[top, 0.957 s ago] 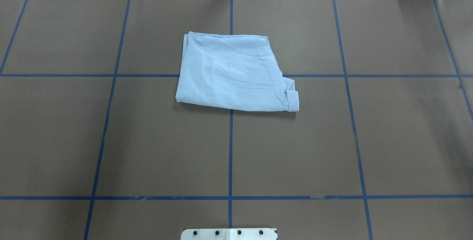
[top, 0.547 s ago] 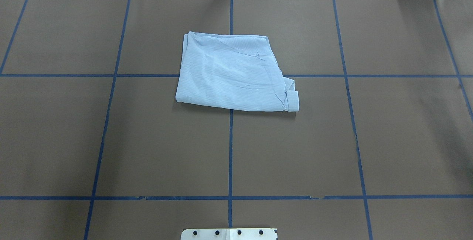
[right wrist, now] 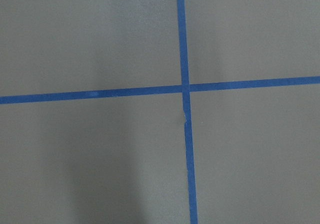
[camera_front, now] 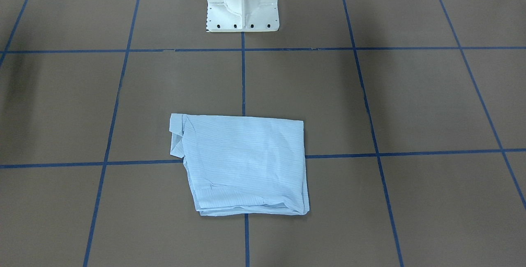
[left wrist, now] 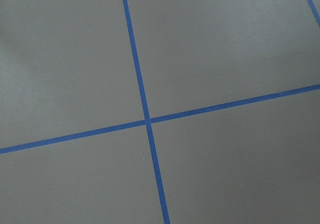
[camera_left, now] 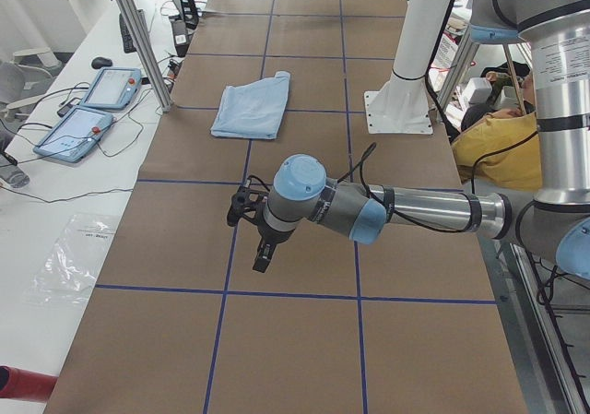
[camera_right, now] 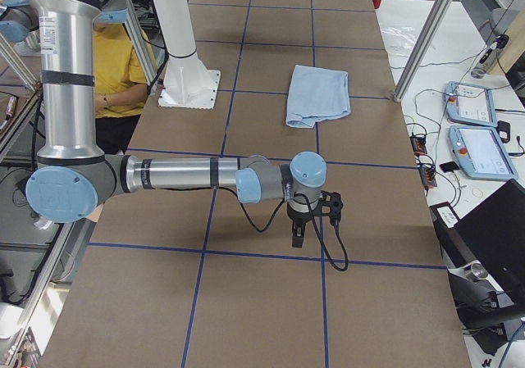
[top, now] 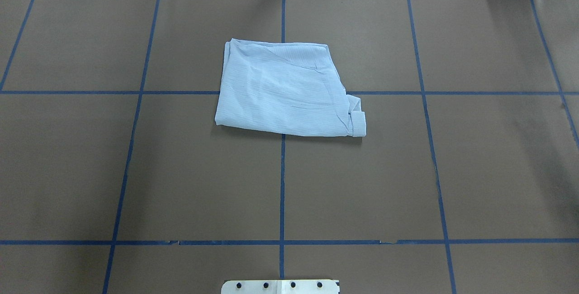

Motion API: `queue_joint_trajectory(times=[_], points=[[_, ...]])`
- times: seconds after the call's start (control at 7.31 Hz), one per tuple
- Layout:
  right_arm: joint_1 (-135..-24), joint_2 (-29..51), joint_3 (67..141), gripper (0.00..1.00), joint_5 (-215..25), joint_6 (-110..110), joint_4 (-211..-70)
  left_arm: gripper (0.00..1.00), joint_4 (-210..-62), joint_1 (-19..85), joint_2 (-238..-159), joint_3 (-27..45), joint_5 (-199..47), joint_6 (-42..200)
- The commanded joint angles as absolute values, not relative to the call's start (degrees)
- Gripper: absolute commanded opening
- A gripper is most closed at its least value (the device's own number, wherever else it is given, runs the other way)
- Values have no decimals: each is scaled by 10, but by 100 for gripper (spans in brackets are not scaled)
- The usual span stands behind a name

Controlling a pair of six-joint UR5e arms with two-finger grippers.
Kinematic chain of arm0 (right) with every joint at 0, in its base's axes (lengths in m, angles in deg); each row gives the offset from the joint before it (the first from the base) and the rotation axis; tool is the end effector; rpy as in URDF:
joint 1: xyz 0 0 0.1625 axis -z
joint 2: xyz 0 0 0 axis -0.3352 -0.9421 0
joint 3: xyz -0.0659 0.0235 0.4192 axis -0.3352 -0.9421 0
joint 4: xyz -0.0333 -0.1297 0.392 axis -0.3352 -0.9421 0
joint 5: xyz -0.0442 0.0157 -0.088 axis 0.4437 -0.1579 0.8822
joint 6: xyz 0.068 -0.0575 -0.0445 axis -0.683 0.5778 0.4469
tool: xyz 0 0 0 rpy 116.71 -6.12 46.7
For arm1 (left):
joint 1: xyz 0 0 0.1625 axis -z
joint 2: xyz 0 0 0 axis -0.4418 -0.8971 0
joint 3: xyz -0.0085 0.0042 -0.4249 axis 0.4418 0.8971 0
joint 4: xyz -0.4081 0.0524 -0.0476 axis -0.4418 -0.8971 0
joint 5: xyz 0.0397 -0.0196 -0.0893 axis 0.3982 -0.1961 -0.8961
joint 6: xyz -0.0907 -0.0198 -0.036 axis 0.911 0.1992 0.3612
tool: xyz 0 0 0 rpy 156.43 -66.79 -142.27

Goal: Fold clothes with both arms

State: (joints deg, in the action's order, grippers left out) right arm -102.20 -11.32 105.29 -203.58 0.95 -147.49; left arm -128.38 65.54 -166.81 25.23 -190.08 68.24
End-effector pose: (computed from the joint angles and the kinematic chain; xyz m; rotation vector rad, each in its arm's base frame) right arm 0.0035 -0.4922 0.6309 -0.0078 -0.7444 0.0806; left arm -0.0751 -0.4203 0.5667 0.3816 0.7910 0.0727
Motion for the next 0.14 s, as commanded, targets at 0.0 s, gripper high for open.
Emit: queue_joint_trajectory(times=[0.0], points=[[-1022, -113, 1055, 100, -2036, 8, -1475, 100, -1283, 655, -1669, 256, -1901, 683]])
